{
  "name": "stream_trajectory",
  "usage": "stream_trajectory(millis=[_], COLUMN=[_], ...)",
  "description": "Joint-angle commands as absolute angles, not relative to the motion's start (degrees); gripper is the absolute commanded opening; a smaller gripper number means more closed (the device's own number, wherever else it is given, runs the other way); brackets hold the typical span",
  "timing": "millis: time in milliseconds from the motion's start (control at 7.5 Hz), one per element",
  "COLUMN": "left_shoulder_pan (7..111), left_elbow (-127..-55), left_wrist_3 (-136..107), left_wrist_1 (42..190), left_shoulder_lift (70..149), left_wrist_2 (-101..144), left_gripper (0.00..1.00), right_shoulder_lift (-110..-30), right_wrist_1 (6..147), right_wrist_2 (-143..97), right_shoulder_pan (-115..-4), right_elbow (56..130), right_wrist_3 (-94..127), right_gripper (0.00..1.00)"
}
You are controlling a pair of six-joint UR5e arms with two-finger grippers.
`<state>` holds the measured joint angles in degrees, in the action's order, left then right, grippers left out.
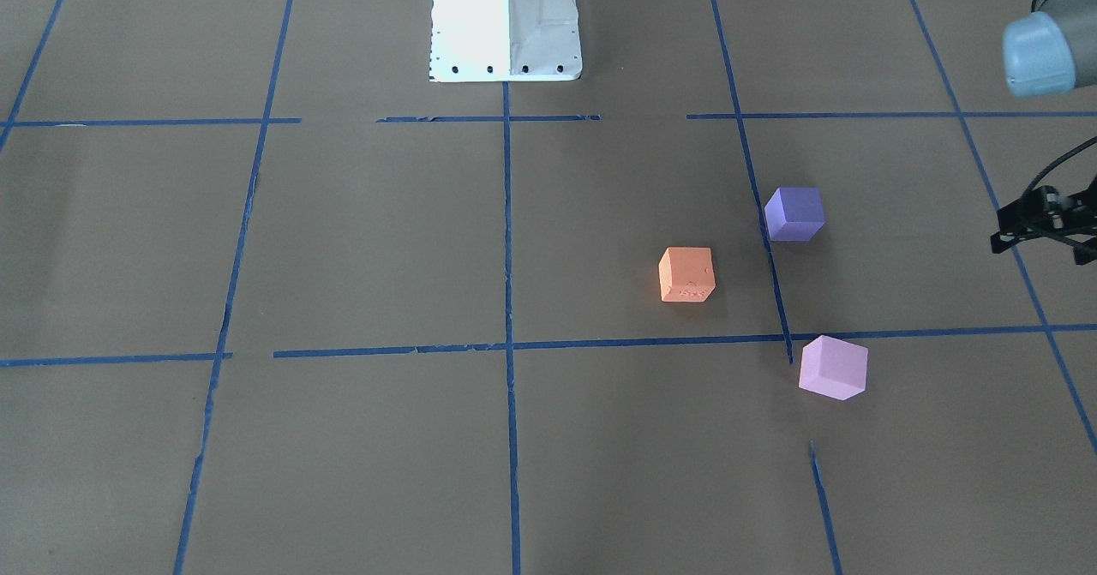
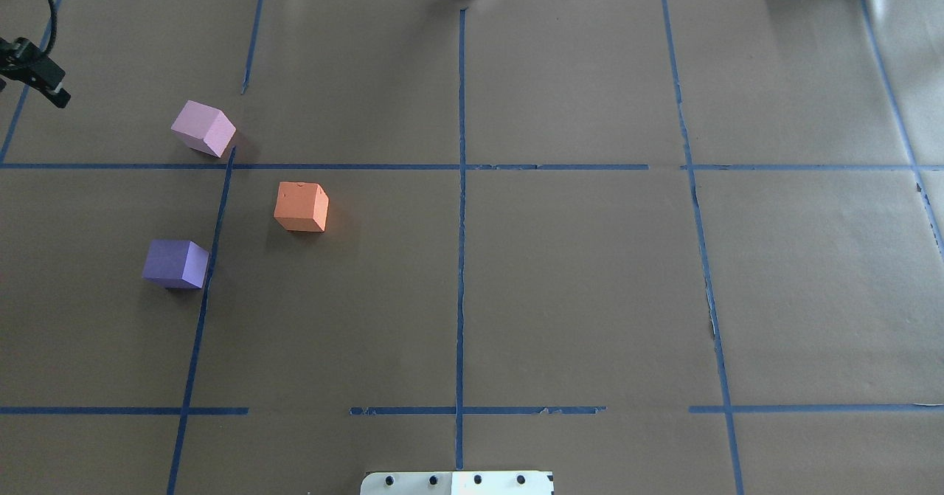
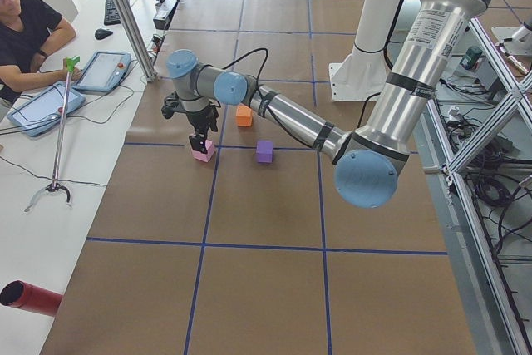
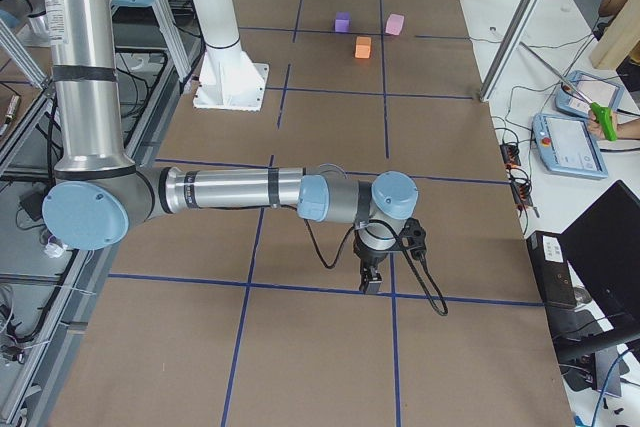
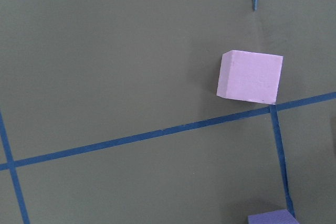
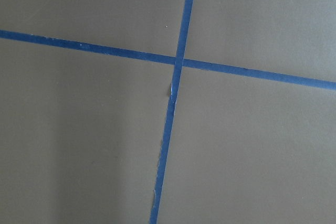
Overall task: Arrange blocks in a line
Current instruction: 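Move the left gripper in over the pink cube and past it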
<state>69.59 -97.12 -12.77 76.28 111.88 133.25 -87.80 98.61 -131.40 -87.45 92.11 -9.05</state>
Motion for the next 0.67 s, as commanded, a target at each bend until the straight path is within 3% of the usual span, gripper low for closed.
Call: stream_trajectory(millis=[0,533], left_shoulder_pan=[61.3,53.0], left_elbow=[-96.7,-94.8], left_wrist_3=[-24.7,-49.4], left_wrist_1=[77.8,91.2], left_shoulder_lift=[116.0,117.2], left_wrist_2=[133.1,132.7], left_gripper=[1.0,1.0], right_shoulder_lift=[-87.8,-87.8], right_wrist_1=[98.6,98.6], right_wrist_2=[-131.4,-131.4], right_shoulder_pan=[-87.5,-87.5], right_elbow=[92.1,92.1], right_wrist_3=[-9.1,-9.1], right_gripper=[1.0,1.0])
